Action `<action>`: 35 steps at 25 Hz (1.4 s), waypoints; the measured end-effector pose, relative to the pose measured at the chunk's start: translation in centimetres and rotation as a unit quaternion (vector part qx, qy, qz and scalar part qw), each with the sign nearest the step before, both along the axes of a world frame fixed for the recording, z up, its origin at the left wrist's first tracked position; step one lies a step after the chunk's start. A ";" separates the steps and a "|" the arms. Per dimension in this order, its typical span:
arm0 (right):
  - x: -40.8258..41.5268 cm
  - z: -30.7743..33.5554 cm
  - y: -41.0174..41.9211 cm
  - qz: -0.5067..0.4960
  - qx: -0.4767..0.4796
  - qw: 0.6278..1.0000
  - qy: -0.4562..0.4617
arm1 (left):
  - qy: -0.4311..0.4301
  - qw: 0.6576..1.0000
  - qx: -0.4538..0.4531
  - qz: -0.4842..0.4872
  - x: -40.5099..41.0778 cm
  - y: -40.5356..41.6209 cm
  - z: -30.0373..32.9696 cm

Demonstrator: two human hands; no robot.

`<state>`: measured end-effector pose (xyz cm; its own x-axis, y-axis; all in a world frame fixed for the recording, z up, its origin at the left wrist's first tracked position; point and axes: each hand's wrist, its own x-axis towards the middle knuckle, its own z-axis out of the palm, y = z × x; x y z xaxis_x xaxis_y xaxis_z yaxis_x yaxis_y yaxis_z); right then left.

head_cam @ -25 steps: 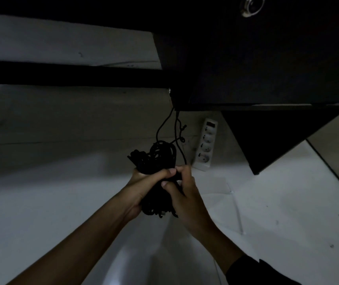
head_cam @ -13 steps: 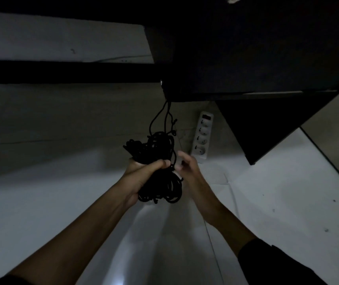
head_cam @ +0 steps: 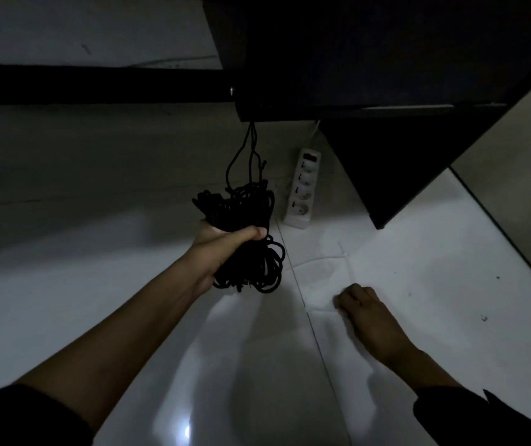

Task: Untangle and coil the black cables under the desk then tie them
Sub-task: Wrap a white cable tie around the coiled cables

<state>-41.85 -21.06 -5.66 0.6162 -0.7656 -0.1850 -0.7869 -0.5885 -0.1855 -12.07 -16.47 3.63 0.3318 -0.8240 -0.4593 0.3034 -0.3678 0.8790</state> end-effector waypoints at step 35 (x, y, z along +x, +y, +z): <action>18.1 0.4 -3.0 -0.135 0.394 0.747 -0.517 | -0.152 0.976 0.155 0.004 2.2 -1.3 -7.7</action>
<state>-23.74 -24.05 -5.29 0.5836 -0.7928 -0.1757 -0.0526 0.1790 -0.9824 -9.88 -17.82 -4.11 0.4982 -0.6579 -0.5648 0.0494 -0.6288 0.7760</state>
